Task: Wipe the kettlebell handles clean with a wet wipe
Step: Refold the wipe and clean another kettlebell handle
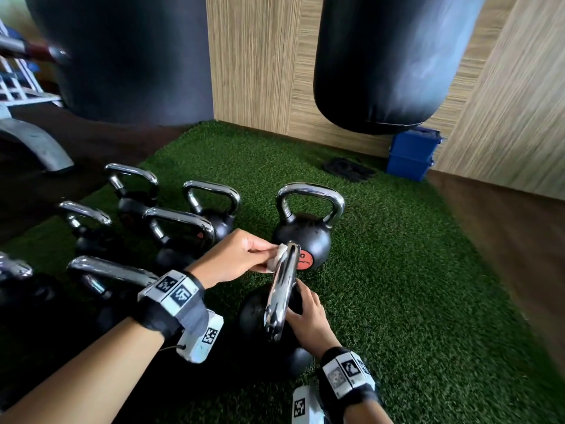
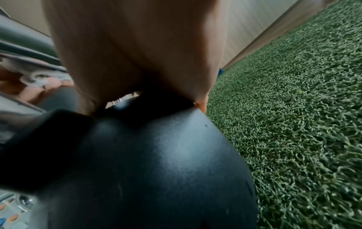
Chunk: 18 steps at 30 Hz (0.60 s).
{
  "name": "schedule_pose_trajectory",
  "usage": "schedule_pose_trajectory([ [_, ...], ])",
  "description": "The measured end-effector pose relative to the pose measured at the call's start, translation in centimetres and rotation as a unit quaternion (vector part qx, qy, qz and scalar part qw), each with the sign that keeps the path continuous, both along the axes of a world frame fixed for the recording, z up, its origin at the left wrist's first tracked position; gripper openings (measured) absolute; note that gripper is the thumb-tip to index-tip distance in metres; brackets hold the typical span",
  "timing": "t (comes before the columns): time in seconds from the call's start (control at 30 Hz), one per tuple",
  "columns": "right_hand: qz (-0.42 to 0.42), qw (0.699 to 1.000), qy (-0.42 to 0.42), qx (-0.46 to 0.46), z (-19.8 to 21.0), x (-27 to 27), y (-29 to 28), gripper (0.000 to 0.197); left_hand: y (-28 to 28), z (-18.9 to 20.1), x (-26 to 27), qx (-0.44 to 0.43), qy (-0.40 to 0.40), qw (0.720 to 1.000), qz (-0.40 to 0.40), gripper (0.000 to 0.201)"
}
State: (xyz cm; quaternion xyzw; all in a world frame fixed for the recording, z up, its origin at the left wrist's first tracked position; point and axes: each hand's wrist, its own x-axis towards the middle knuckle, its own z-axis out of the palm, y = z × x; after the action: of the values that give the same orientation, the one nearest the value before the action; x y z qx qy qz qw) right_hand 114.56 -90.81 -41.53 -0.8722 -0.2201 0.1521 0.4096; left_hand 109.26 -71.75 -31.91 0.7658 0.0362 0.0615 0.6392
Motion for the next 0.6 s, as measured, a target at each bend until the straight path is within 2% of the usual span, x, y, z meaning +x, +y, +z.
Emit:
schedule_pose_trajectory([
  [0.13,-0.002,1.000,0.005,-0.003,-0.2,0.2,0.1,0.077,-0.7,1.2,-0.6,-0.039,0.035,0.998,0.027,0.017],
  [0.27,-0.006,1.000,0.011,0.002,-0.5,0.3,0.1,0.077,-0.3,2.1,-3.2,-0.038,0.122,0.990,-0.056,0.018],
  [0.4,-0.004,1.000,0.011,0.005,-0.7,0.5,0.1,0.078,-0.9,2.4,-4.5,-0.037,0.107,0.992,-0.046,0.017],
  [0.53,-0.003,1.000,0.008,-0.001,-0.8,0.6,0.1,0.080,-0.5,1.6,-6.3,0.028,0.129,0.984,-0.118,0.014],
  [0.6,-0.004,1.000,0.007,0.000,-0.9,0.6,0.1,0.080,-0.2,1.0,-7.1,0.081,0.105,0.984,-0.121,0.020],
])
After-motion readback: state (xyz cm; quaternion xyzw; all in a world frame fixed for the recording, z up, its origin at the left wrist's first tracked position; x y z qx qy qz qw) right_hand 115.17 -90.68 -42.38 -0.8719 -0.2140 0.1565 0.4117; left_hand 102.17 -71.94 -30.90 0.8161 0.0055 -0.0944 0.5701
